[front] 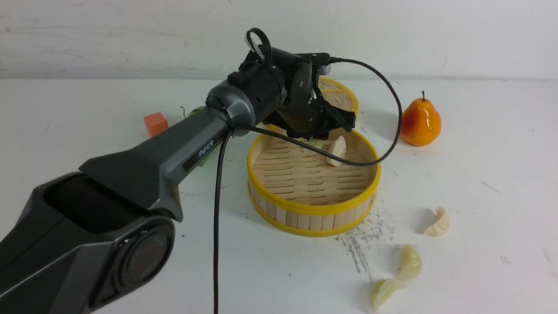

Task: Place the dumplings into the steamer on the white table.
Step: 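Place the dumpling into the bamboo steamer basket with the left gripper, then reach for and grasp a dumpling lying on the table beside the steamer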

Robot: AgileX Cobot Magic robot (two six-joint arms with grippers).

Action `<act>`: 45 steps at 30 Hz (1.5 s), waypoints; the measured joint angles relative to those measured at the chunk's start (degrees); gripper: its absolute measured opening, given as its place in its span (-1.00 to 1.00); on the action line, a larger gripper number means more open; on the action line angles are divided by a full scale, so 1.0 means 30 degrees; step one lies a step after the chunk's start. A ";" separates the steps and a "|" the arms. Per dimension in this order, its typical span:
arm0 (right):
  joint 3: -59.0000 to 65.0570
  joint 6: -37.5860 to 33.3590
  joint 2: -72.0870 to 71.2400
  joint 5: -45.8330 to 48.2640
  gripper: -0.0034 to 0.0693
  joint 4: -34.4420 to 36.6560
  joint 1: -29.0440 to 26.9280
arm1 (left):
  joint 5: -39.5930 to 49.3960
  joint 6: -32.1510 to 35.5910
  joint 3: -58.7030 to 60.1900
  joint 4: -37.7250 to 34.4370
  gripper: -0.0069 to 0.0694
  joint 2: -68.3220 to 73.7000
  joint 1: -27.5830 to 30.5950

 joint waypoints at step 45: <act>-0.3422 0.3250 1.4132 -0.0501 -0.20 0.1296 -0.1506 | 0.7014 0.4316 1.9100 -0.1207 -0.86 -2.2465 -0.0326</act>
